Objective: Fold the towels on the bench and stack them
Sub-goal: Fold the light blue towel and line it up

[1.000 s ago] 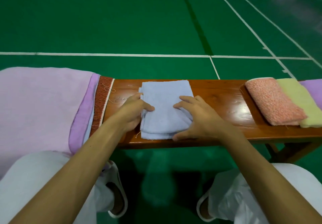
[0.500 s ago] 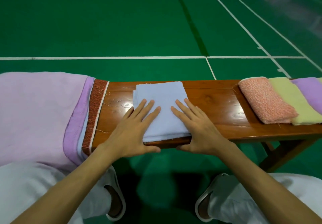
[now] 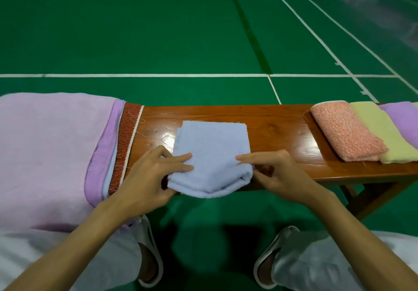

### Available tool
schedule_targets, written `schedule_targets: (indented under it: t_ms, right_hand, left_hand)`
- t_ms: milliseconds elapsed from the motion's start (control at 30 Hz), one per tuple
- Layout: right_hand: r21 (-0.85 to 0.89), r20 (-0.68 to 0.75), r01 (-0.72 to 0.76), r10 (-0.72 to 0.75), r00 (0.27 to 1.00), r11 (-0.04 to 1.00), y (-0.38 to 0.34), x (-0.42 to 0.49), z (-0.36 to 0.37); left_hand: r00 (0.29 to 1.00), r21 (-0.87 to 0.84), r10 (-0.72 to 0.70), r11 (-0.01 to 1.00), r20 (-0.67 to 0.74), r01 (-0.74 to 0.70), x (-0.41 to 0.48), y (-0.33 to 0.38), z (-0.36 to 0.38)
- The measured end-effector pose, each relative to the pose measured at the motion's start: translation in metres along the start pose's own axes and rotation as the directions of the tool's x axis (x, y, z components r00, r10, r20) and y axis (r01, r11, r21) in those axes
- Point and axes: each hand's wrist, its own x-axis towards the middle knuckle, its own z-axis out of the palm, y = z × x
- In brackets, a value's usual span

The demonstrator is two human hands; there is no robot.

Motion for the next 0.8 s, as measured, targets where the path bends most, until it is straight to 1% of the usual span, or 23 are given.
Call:
schedule_targets:
  t_ms: [67,167,267,300,333,400,433,533,600,667,733,800]
  right_hand:
    - [0.162,0.034,-0.05,0.045,0.998,0.985,-0.003,0.001,-0.006]
    - [0.295,0.078,-0.139,0.121,0.99,0.945,-0.005,0.008,-0.014]
    - [0.41,0.025,-0.208,0.217,0.976,0.888,-0.007,0.018,-0.011]
    - [0.437,-0.009,-0.217,0.246,0.969,0.873,-0.008,0.022,-0.008]
    - [0.457,-0.045,-0.226,0.276,0.96,0.86,-0.009,0.025,-0.005]
    - [0.484,-0.116,-0.256,0.351,0.929,0.837,-0.009,0.033,0.004]
    - [0.493,-0.145,-0.28,0.395,0.907,0.824,-0.008,0.037,0.009]
    - [0.504,-0.196,-0.365,0.515,0.834,0.783,-0.004,0.049,0.017]
    - [0.51,-0.21,-0.42,0.582,0.786,0.751,-0.002,0.054,0.02]
    - [0.513,-0.213,-0.458,0.624,0.752,0.726,-0.002,0.056,0.021]
    - [0.53,-0.195,-0.472,0.644,0.74,0.704,-0.005,0.055,0.018]
    - [0.568,-0.175,-0.473,0.661,0.73,0.673,-0.009,0.053,0.012]
  left_hand:
    - [0.998,-0.072,-0.062,0.996,-0.026,0.06,-0.001,0.0,-0.003]
    - [0.981,-0.274,-0.189,0.946,-0.041,0.171,0.007,0.002,-0.009]
    - [0.948,-0.507,-0.318,0.816,0.006,0.277,0.02,0.008,-0.014]
    - [0.929,-0.561,-0.37,0.764,0.023,0.319,0.025,0.009,-0.014]
    - [0.91,-0.581,-0.414,0.735,0.023,0.349,0.03,0.01,-0.014]
    - [0.865,-0.546,-0.501,0.729,-0.013,0.414,0.041,0.009,-0.01]
    - [0.825,-0.539,-0.564,0.701,-0.019,0.467,0.046,0.007,-0.008]
    - [0.681,-0.561,-0.732,0.551,0.032,0.618,0.058,-0.003,0.0]
    - [0.62,-0.54,-0.784,0.507,0.036,0.672,0.062,-0.009,0.006]
    - [0.602,-0.484,-0.798,0.519,0.021,0.705,0.065,-0.011,0.007]
    - [0.615,-0.419,-0.788,0.559,0.0,0.716,0.065,-0.008,0.005]
    - [0.635,-0.303,-0.77,0.62,-0.061,0.723,0.064,-0.002,-0.001]
